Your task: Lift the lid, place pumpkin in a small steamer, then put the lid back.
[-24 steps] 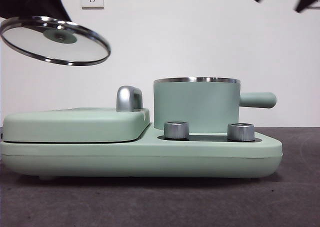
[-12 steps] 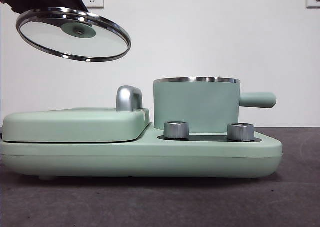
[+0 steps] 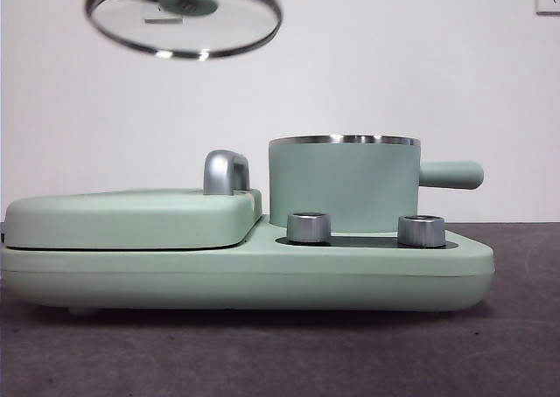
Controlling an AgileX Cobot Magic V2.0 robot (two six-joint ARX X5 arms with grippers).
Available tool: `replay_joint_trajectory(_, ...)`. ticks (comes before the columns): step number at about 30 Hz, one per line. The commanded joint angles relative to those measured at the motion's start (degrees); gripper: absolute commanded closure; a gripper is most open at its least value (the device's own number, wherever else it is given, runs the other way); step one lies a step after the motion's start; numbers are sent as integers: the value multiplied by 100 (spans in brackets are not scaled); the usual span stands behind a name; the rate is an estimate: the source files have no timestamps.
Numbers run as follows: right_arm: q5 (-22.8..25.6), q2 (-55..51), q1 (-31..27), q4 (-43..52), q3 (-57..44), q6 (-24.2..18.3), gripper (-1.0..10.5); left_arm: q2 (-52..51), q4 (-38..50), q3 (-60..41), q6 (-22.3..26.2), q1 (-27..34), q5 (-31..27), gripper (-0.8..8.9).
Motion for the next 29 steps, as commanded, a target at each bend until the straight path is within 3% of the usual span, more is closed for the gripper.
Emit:
replay_joint_trajectory(1,-17,17,42,72,42,118,524,262,581,87,-24,-125,42,799)
replay_joint_trajectory(16,-13,17,42,79,42,201,524,2234,2909,179,201,-433,42,799)
replay_joint_trajectory(23,-15,17,42,74,42,192,524,3021,2962,804,678,-505,50,799)
replay_joint_trajectory(29,-13,17,42,76,42,146,524,3499,2918,1379,776,-557,153,799)
